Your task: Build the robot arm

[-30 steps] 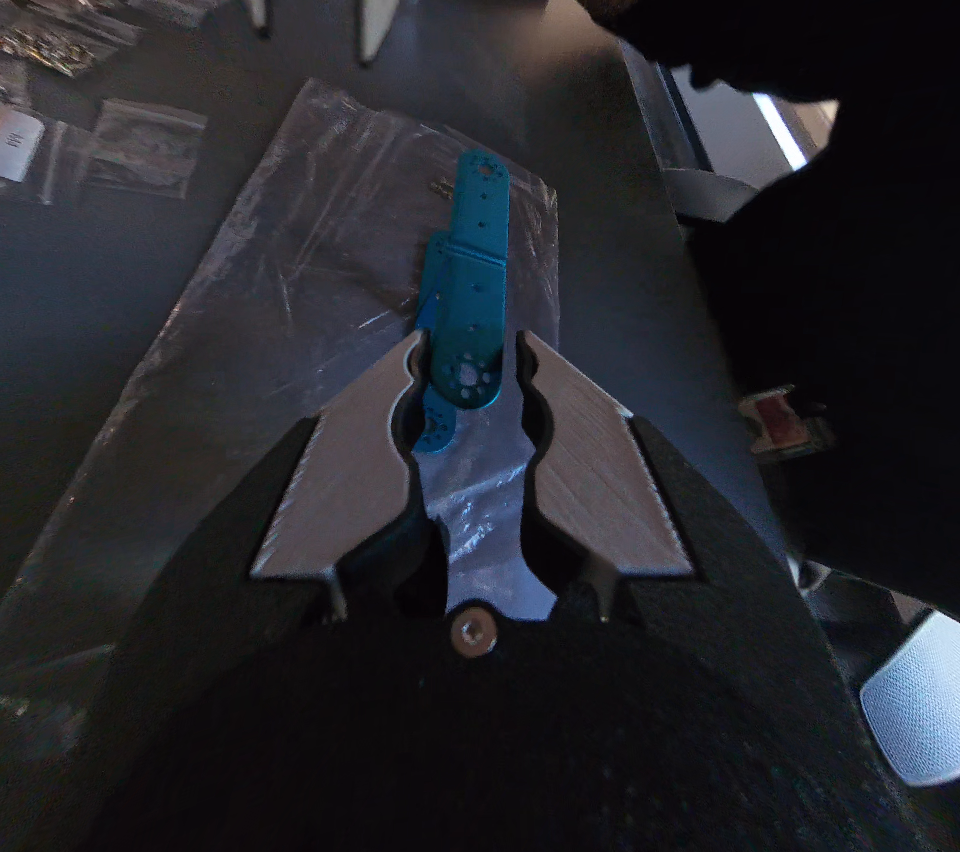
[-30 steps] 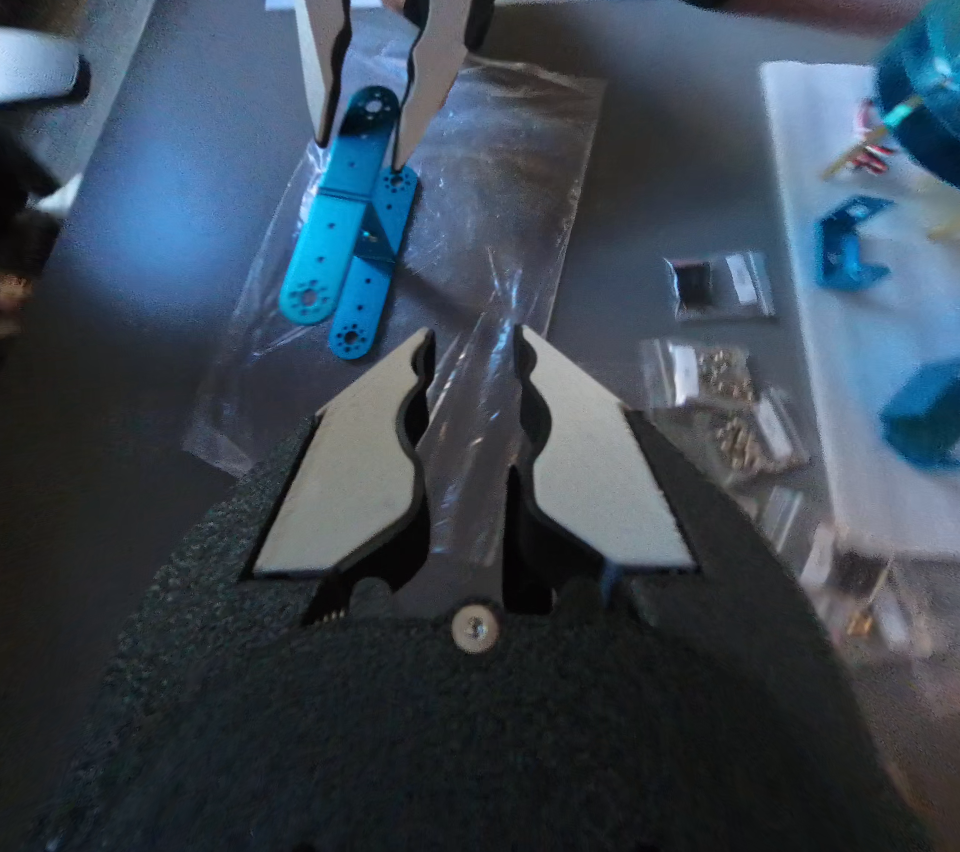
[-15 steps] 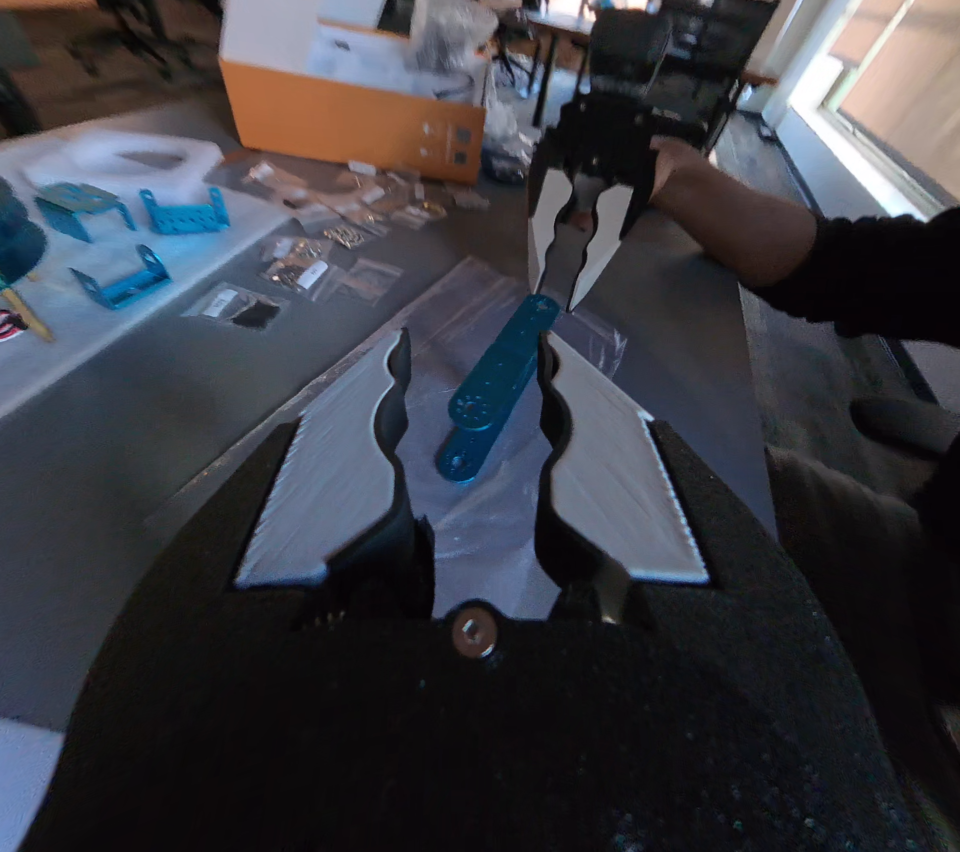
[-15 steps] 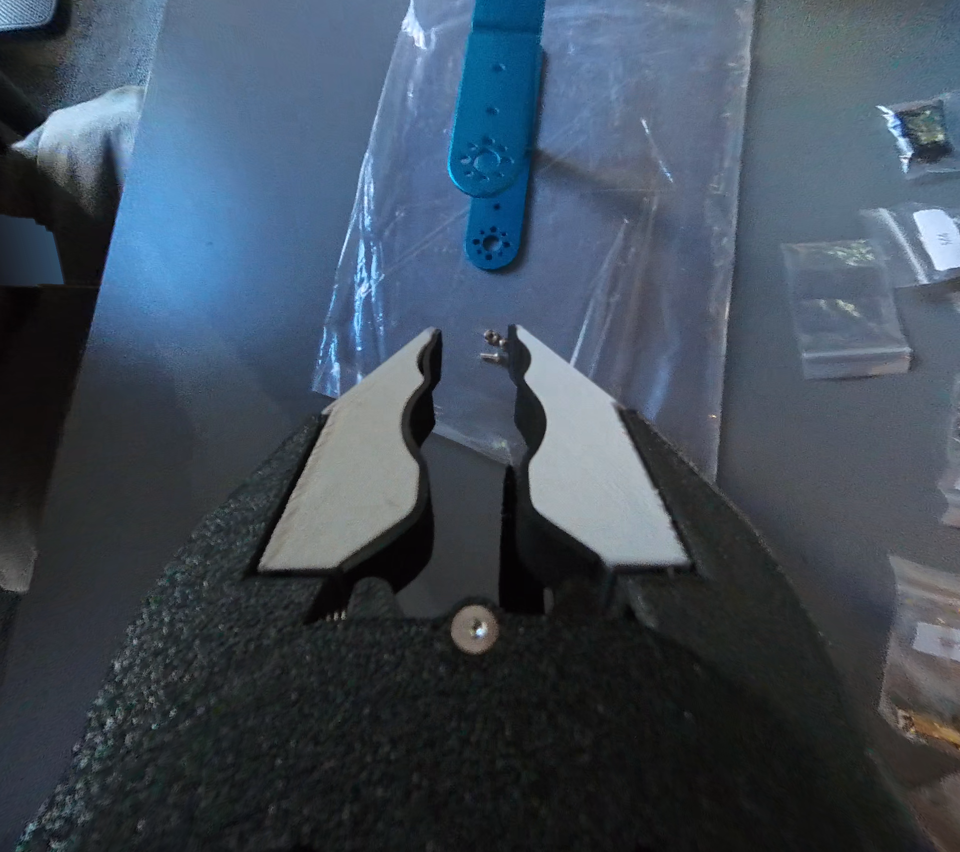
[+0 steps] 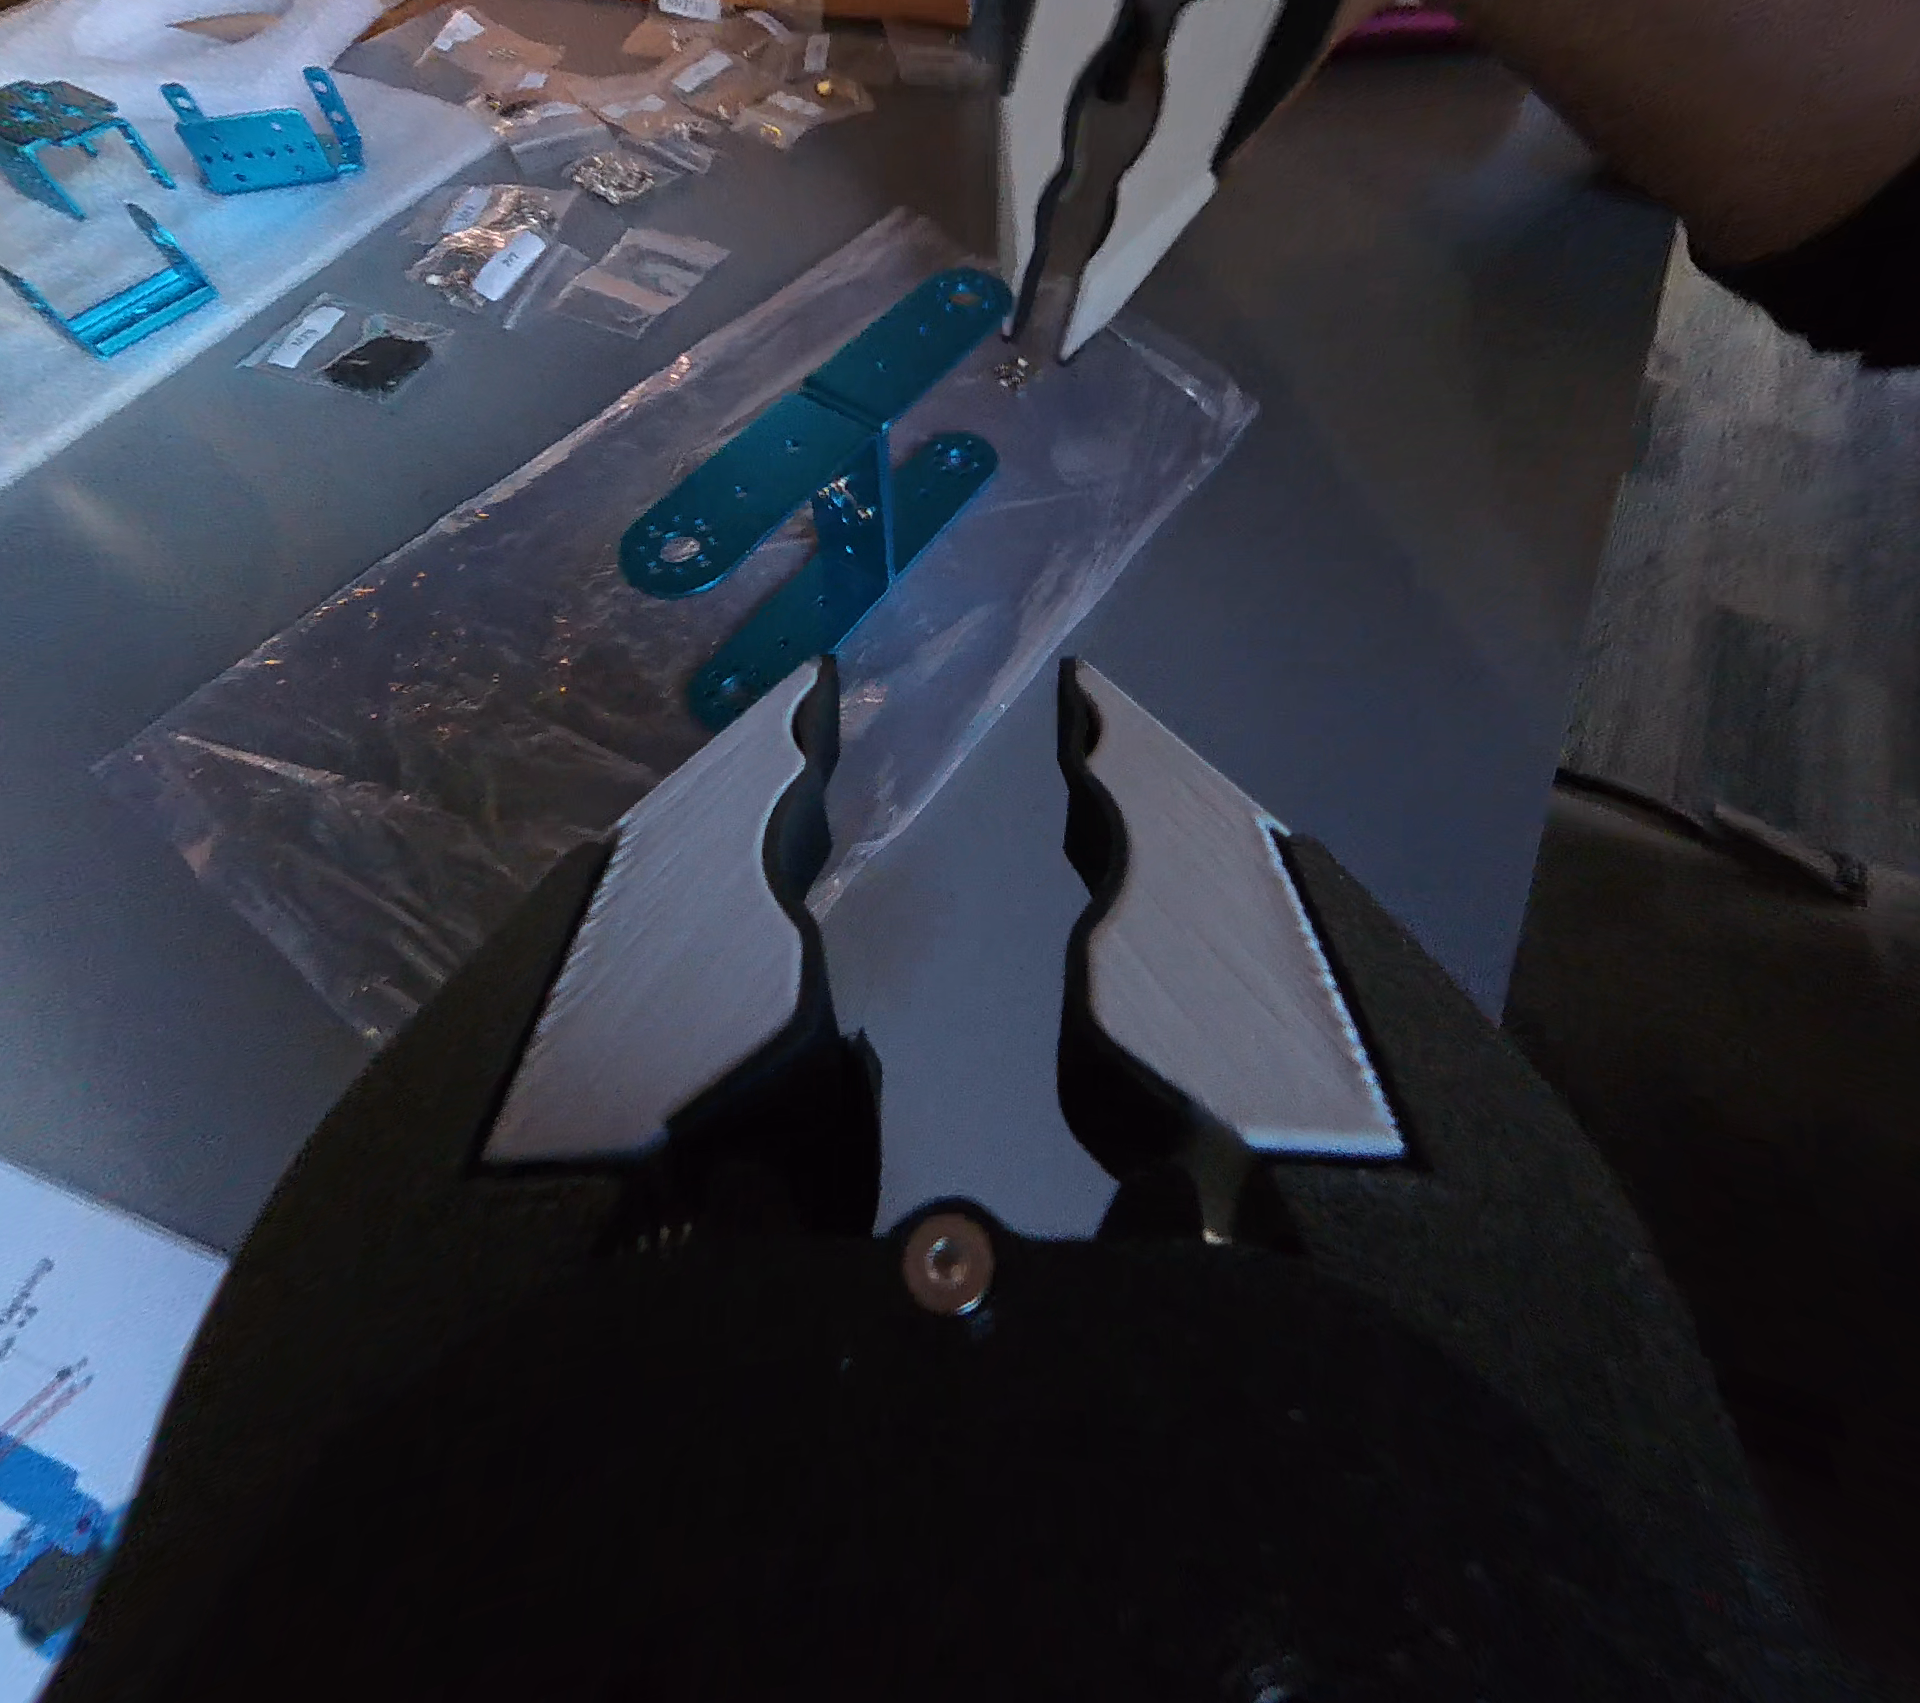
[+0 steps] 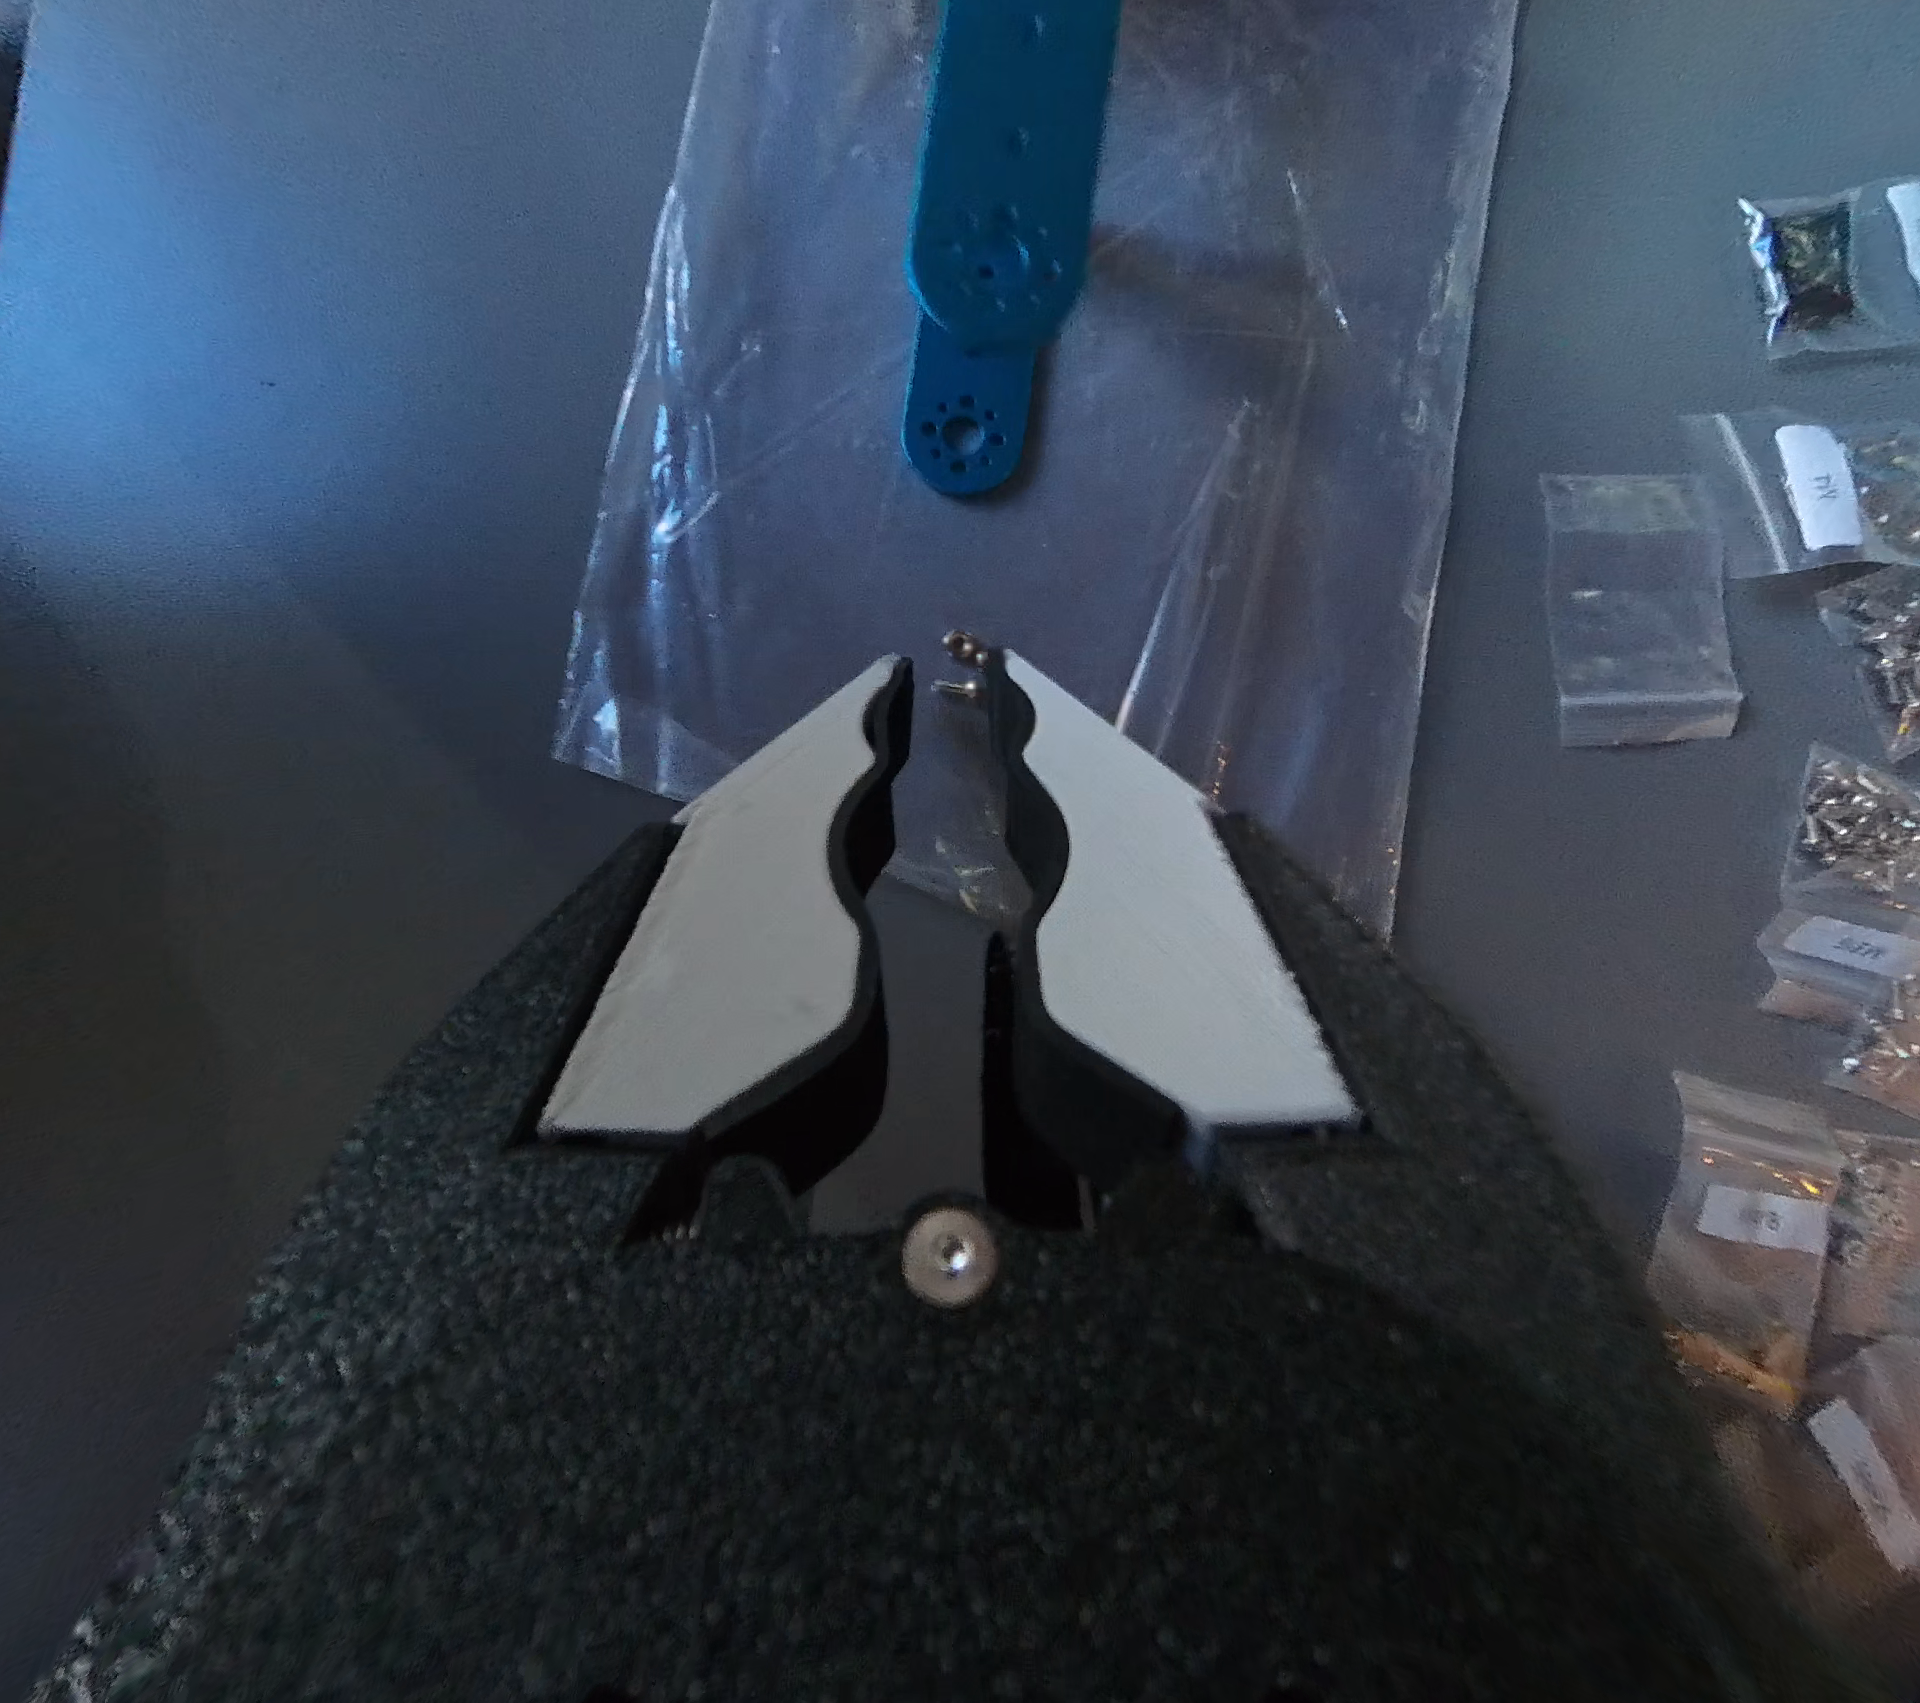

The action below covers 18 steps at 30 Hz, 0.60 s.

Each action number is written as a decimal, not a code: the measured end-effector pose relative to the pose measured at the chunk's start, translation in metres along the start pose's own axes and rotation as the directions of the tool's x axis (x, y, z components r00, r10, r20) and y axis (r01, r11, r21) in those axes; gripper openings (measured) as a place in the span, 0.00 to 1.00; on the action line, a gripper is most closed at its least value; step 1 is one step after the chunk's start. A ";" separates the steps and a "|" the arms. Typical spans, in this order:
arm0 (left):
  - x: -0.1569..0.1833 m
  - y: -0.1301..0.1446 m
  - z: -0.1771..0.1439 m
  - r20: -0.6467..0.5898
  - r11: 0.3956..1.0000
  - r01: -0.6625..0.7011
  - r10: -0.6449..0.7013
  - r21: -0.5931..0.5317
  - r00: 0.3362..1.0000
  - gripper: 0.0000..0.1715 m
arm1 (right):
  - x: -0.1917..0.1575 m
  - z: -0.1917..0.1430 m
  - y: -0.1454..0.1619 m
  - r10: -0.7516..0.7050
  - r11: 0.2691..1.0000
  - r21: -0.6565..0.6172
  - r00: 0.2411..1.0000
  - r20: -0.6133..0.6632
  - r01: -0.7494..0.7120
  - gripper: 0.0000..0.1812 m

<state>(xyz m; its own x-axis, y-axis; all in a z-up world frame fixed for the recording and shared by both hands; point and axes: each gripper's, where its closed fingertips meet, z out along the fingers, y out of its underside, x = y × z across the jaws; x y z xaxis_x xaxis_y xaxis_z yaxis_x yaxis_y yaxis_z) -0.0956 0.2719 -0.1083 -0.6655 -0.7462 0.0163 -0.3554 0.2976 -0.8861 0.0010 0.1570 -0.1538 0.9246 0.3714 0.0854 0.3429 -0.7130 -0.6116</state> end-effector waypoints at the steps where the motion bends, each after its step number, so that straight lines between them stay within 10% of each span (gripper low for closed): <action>1: 0.002 0.002 0.002 -0.023 1.000 -0.015 0.015 -0.021 1.000 0.24 | 0.003 0.001 0.001 0.019 1.000 0.010 1.000 0.006 -0.020 0.07; 18: -0.007 0.011 0.030 -0.036 0.987 -0.121 0.118 -0.109 0.992 0.24 | 0.010 0.003 0.001 0.114 0.986 0.107 0.988 0.106 -0.125 0.04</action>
<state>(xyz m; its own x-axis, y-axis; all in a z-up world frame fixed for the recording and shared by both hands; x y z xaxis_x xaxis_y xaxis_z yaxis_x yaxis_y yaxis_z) -0.0750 0.2626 -0.1323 -0.7264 -0.6836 -0.0715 -0.3413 0.4491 -0.8258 0.0101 0.1618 -0.1555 0.9346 0.3489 -0.0691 0.2045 -0.6861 -0.6982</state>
